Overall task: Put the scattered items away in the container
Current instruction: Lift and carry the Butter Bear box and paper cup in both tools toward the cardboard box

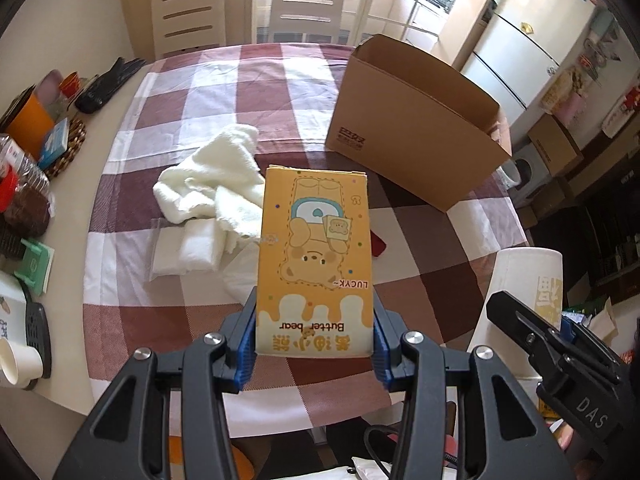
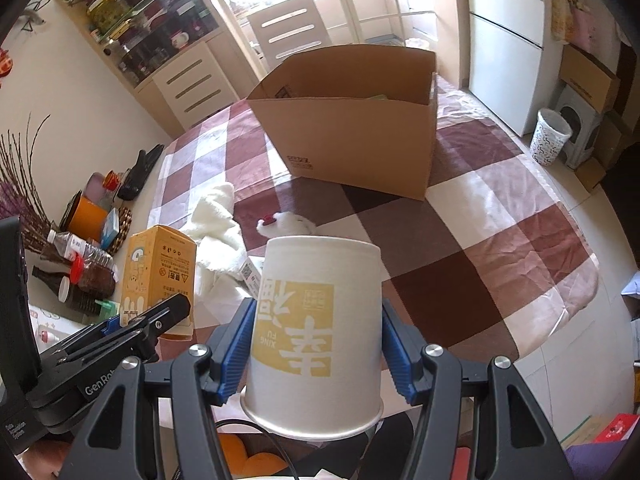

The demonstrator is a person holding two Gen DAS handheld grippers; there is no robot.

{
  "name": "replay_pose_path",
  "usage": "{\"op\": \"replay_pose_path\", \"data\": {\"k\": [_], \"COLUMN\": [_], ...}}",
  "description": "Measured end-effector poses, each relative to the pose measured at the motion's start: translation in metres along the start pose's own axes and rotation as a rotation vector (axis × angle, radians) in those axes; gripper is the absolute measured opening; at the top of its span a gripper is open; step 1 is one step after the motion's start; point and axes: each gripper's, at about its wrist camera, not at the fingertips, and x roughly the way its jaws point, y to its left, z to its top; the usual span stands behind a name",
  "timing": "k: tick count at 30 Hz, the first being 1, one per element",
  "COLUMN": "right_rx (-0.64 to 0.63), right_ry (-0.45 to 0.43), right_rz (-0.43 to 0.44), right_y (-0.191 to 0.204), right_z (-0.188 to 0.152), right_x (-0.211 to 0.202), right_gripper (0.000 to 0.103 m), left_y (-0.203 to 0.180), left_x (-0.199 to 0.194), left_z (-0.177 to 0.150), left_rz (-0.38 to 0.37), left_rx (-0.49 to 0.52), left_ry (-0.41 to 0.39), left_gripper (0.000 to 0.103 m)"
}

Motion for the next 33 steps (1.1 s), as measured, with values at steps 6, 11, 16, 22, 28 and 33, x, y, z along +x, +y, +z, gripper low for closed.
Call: {"op": "replay_pose_path", "data": {"k": [6,11,16,22,28,33], "right_rx": [0.036,0.063,0.086,0.105,0.115,0.121], "right_ry": [-0.016,-0.028,-0.036,-0.047,-0.057,-0.061], "right_rz": [-0.019,-0.033,-0.041,-0.048,-0.052,-0.054], "right_y": [-0.012,-0.024,-0.033,-0.041,-0.047,-0.050], "right_z": [0.002,0.004,0.007,0.012,0.019,0.029], "right_x": [-0.005,-0.009,-0.012,-0.015,-0.017,-0.015], "right_gripper": [0.060,0.060,0.060,0.060,0.060,0.060], "left_y": [-0.014,-0.026,-0.037,-0.050,-0.062,-0.069], "left_x": [0.004,0.007,0.010,0.013,0.015,0.019], "left_z": [0.004,0.007,0.011,0.018,0.026,0.034], "left_rz": [-0.013,-0.022,-0.029,-0.039,-0.050,-0.057], "left_rx": [0.042,0.076,0.104,0.134,0.163,0.176], "left_ry": [0.009,0.017,0.022,0.024,0.025,0.029], "left_gripper": [0.047,0.047,0.047,0.047,0.047,0.047]}}
